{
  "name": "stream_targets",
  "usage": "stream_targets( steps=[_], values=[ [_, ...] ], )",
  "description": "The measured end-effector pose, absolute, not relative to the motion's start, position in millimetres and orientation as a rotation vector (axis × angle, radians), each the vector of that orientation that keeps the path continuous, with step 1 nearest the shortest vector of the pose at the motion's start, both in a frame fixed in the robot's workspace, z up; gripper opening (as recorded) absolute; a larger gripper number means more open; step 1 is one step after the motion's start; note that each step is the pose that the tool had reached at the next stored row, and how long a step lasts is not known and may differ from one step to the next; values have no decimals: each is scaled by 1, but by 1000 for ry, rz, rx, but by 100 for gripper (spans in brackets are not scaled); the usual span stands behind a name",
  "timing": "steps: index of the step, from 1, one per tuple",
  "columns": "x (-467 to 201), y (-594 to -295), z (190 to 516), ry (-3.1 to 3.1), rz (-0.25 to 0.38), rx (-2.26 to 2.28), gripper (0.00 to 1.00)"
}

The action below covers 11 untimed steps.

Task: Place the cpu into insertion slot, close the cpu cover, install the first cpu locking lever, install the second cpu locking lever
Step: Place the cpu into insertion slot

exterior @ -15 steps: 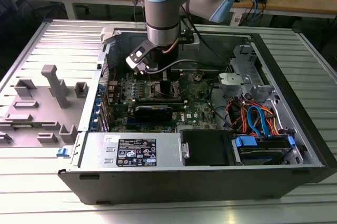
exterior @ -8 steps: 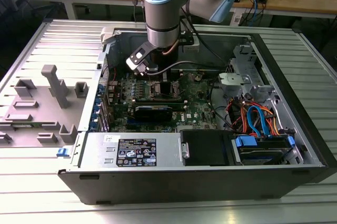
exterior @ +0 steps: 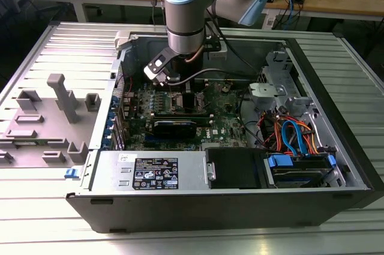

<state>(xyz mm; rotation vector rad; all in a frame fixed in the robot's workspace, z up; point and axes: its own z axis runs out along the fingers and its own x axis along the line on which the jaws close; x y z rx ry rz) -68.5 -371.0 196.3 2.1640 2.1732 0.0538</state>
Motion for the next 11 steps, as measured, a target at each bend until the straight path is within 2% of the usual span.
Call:
stream_targets(
  steps=[9,10,11],
  values=[
    [-69,-371,208,2173,53,2164,69],
    [-68,-371,208,2173,53,2164,68],
    [-68,-371,208,2173,53,2164,61]
  ],
)
